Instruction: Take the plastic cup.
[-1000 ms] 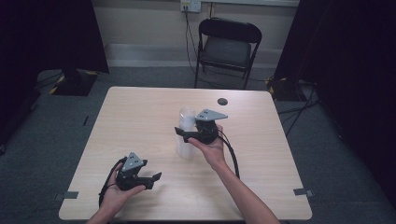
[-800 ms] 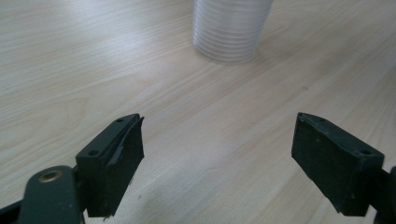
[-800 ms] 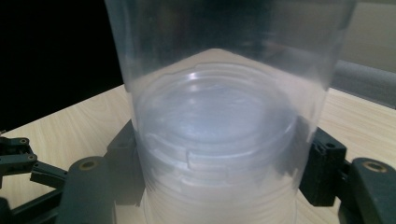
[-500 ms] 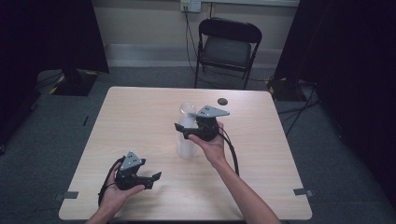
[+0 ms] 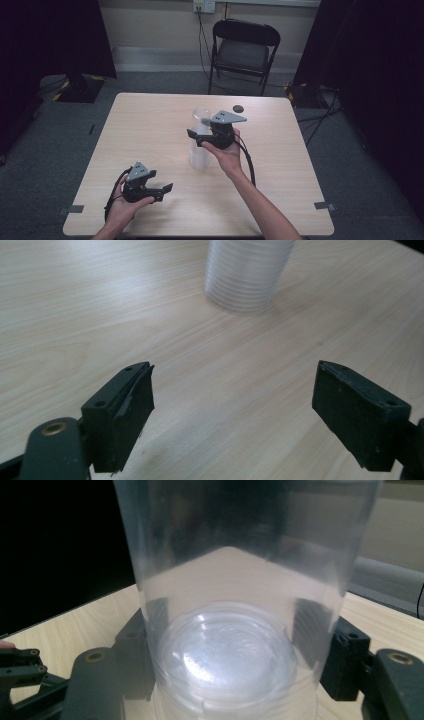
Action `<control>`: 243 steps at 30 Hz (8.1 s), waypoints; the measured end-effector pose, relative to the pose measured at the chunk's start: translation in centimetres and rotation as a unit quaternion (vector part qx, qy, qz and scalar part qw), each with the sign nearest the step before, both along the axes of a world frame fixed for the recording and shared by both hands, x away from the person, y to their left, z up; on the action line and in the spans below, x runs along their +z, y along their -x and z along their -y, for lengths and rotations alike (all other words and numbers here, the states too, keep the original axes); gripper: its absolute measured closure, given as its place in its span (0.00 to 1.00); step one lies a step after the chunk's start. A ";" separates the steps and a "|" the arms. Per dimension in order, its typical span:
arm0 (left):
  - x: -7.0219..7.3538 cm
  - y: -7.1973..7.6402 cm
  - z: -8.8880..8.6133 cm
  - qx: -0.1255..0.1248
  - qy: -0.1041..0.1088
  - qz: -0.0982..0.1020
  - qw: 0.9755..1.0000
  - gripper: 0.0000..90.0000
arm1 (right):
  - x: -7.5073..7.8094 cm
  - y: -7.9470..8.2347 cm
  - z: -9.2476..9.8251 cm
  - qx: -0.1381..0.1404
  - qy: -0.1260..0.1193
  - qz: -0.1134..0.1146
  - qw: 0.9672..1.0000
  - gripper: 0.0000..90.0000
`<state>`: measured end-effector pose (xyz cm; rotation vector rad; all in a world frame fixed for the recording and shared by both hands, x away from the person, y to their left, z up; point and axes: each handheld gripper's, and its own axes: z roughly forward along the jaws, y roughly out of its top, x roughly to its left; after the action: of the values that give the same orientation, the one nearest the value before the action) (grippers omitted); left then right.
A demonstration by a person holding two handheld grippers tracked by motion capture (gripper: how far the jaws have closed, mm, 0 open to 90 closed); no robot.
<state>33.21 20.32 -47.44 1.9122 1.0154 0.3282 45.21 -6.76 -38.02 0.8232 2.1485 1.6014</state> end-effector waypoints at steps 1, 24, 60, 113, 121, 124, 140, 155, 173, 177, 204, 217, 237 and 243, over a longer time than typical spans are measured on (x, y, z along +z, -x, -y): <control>0.0 0.0 0.0 0.001 -0.002 -0.001 1.000 0.17 | 0.1 0.0 0.0 -0.001 -0.001 0.001 1.000 0.35; 0.1 0.2 -0.2 -0.016 -0.014 0.046 0.999 0.25 | 3.3 0.4 0.7 0.001 -0.019 0.023 1.000 0.35; 0.6 0.7 0.9 -0.051 0.050 0.047 0.996 0.35 | 5.5 4.2 6.7 -0.023 -0.080 -0.009 0.997 0.37; 3.4 0.7 9.4 -0.101 0.088 0.214 0.968 0.66 | -3.1 8.9 7.4 0.013 -0.172 -0.245 0.954 0.38; 3.3 1.0 9.9 -0.103 0.084 0.239 0.962 0.70 | -3.5 9.2 6.2 0.028 -0.187 -0.287 0.939 0.39; 3.2 1.1 10.1 -0.103 0.085 0.246 0.960 0.70 | -3.6 9.2 6.0 0.032 -0.194 -0.304 0.932 0.39; 3.3 1.0 10.2 -0.086 0.080 0.259 0.959 0.78 | -4.2 9.6 4.7 0.055 -0.219 -0.353 0.908 0.38; 3.1 0.7 9.8 -0.093 0.104 0.231 0.963 0.95 | -4.0 9.5 4.9 0.036 -0.190 -0.312 0.930 0.16; 3.2 1.0 9.1 -0.102 0.117 0.165 0.974 0.97 | -3.3 8.9 6.8 0.005 -0.194 -0.245 0.950 0.17; 3.4 1.0 8.7 -0.104 0.115 0.136 0.978 0.98 | -3.0 8.6 7.5 -0.003 -0.199 -0.236 0.951 0.17; 4.4 0.3 7.5 -0.113 0.072 0.055 0.989 0.99 | -2.3 9.3 8.7 -0.004 -0.118 -0.138 0.983 0.22; 4.5 -0.1 7.5 -0.148 0.070 -0.027 0.986 0.98 | -3.2 10.4 9.2 0.026 -0.064 -0.120 0.990 0.26; 4.0 -0.8 8.5 -0.167 0.010 -0.101 0.981 1.00 | -4.6 12.6 8.6 0.082 0.053 -0.067 0.993 0.17; 4.1 -1.3 8.6 -0.171 0.013 -0.130 0.977 1.00 | -5.1 13.1 7.7 0.094 0.114 -0.038 0.988 0.17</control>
<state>34.48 11.77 -43.36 2.0977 0.8284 -0.1364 32.11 -14.43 -43.11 0.6354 2.4710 1.3902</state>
